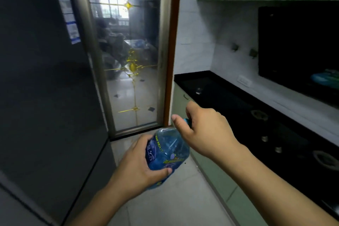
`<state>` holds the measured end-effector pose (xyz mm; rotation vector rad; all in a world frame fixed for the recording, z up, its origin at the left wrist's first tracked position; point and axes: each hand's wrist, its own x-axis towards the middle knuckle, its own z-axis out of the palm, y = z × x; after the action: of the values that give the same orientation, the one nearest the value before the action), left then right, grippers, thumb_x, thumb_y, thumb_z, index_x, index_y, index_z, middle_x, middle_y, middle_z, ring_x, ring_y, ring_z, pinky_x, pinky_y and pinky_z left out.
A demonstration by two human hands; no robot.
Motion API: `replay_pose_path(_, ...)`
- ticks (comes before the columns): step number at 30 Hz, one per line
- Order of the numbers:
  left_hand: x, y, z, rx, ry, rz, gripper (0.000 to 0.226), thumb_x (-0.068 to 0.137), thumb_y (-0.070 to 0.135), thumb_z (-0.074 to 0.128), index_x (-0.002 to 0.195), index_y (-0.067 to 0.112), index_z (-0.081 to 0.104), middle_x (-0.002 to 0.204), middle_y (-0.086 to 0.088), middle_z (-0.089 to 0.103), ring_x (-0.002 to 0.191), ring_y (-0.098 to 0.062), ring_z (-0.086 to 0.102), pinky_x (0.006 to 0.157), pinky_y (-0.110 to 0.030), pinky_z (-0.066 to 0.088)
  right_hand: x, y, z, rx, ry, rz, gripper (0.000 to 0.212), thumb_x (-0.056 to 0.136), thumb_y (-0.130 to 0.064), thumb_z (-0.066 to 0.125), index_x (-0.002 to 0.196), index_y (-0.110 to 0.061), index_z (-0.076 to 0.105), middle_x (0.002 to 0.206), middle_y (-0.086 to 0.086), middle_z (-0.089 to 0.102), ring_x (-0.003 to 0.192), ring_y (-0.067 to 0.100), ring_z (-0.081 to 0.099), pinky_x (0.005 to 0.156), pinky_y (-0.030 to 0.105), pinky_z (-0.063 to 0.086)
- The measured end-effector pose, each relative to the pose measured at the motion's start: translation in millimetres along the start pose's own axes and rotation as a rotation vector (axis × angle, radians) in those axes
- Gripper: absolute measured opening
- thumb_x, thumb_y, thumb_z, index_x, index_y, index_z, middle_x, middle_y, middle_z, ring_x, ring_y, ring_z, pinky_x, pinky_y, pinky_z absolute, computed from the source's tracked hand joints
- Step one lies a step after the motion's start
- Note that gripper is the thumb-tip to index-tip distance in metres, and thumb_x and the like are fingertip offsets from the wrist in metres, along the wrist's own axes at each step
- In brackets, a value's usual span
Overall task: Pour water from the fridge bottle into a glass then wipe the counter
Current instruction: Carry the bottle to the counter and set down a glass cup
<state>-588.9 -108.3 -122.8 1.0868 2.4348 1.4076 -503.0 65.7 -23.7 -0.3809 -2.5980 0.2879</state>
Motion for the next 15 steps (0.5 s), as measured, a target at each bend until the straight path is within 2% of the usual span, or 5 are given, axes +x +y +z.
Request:
replay_pose_path(6, 10, 49, 119, -0.072, -0.106, 0.037, 0.07, 0.053, 0.047, 0.086, 0.114, 0.048, 0.051, 0.11, 0.022, 0.059, 0.099, 0.004, 0.063, 0.08, -0.012, 0.052, -46, 111, -35, -0.168, -0.088, 0.249, 0.061, 0.093, -0.068, 0.03, 0.065, -0.017, 0.045, 0.068, 0.004, 0.052, 0.077, 0.036, 0.062, 0.06, 0.036, 0.039)
replay_pose_path(9, 12, 65, 178, -0.084, -0.173, 0.061, 0.069, 0.05, 0.049, 0.084, 0.111, 0.047, 0.051, 0.109, 0.021, 0.061, 0.101, 0.003, 0.062, 0.078, -0.008, 0.049, -73, 163, -46, -0.176, -0.146, 0.361, 0.063, 0.093, -0.069, 0.029, 0.066, -0.016, 0.051, 0.071, 0.005, 0.055, 0.08, 0.035, 0.063, 0.062, 0.035, 0.04)
replay_pose_path(12, 14, 74, 226, -0.113, -0.291, 0.036, 0.072, 0.053, 0.047, 0.086, 0.116, 0.044, 0.052, 0.109, 0.018, 0.064, 0.1, -0.003, 0.066, 0.08, -0.019, 0.056, -98, 207, -49, -0.184, -0.156, 0.444, 0.06, 0.093, -0.067, 0.032, 0.069, -0.016, 0.054, 0.078, 0.008, 0.063, 0.083, 0.036, 0.064, 0.062, 0.035, 0.038)
replay_pose_path(15, 21, 80, 269, -0.138, -0.399, 0.02, 0.07, 0.056, 0.039, 0.089, 0.115, 0.043, 0.052, 0.107, 0.016, 0.066, 0.099, -0.002, 0.067, 0.074, -0.018, 0.056, -120, 245, -45, -0.188, -0.165, 0.531, 0.056, 0.093, -0.065, 0.034, 0.073, -0.017, 0.055, 0.085, 0.01, 0.067, 0.084, 0.037, 0.064, 0.063, 0.036, 0.038)
